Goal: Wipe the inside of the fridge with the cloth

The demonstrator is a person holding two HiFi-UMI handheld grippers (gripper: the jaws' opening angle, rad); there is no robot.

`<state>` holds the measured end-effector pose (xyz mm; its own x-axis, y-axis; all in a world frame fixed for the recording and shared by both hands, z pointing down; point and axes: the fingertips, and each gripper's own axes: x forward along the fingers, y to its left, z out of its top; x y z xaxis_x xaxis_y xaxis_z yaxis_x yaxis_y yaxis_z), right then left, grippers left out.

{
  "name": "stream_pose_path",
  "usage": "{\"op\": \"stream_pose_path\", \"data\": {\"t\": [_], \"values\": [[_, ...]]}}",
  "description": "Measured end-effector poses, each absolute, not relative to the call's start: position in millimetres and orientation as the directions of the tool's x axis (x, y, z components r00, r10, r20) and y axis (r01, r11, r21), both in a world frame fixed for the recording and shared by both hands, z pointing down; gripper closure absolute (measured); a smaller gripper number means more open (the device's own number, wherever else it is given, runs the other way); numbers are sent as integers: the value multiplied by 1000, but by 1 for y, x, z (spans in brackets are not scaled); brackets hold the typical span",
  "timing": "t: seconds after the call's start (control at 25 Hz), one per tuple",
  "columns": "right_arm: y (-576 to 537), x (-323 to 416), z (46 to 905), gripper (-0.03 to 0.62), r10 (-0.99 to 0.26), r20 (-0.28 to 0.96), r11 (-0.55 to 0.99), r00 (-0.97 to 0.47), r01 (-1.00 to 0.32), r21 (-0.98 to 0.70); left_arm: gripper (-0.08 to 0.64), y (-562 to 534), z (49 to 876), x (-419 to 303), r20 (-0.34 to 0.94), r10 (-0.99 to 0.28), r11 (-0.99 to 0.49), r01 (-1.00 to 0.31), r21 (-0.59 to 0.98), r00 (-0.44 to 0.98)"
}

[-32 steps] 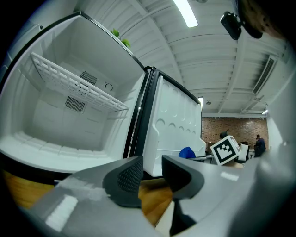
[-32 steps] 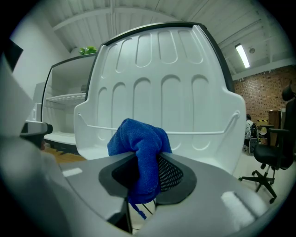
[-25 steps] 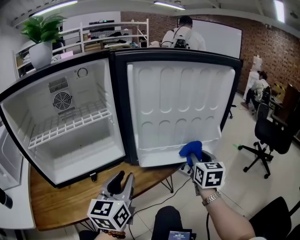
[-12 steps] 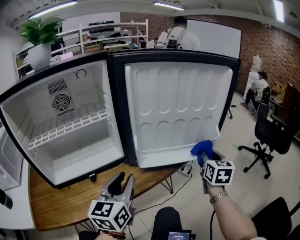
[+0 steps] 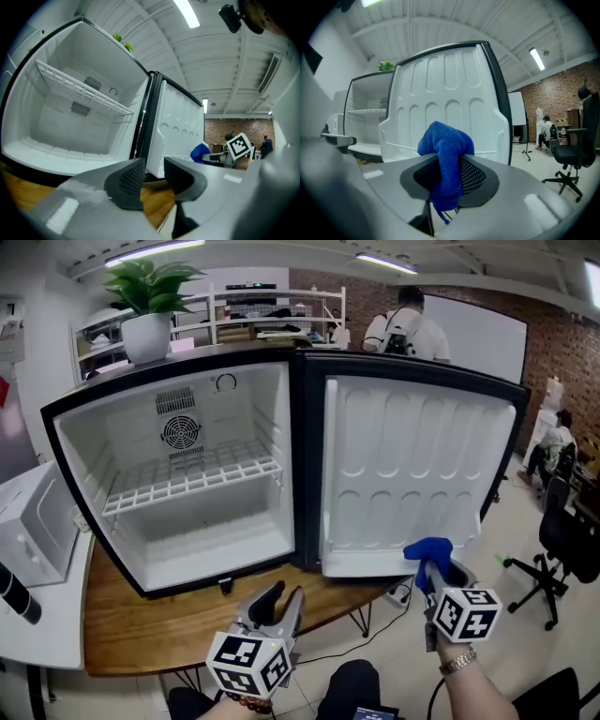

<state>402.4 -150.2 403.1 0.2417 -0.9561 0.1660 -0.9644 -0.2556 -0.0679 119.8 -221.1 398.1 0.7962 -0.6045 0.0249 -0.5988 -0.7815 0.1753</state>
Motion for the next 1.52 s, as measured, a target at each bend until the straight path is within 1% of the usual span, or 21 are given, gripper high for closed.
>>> {"op": "stream_pose_path", "data": {"t": [0.2,0.36,0.64,0.76,0.8,0.92,0.96,1.52], "values": [[-168,326,374,491,-991,104,-96,88,-993,-70,423,-221,391,87,8,-652,-746,-642,177,758],[-185,254,359,491,-996,73,50,-55,-997,-66,426,-218,381,54,-3,-699,-705,-687,177,715],[-195,135,347,488,-961,30,271,-275,-959,-86,428,-203,370,-5,-28,-763,-641,-749,167,646],[-190,92,346,488,-937,23,344,-347,-935,-83,431,-193,365,-27,-41,-780,-622,-767,158,624],[-188,82,346,488,-931,22,361,-364,-929,-84,440,-189,363,-33,-48,-781,-622,-768,155,623],[-180,61,346,488,-919,20,392,-395,-916,-85,534,-176,359,-43,-67,-770,-636,-758,144,634],[-178,56,347,488,-916,21,398,-401,-913,-87,554,-172,358,-45,-71,-767,-641,-756,135,638],[-178,25,348,489,-892,21,447,-451,-890,-92,554,-174,341,-64,-89,-771,-636,-770,46,631]]}}
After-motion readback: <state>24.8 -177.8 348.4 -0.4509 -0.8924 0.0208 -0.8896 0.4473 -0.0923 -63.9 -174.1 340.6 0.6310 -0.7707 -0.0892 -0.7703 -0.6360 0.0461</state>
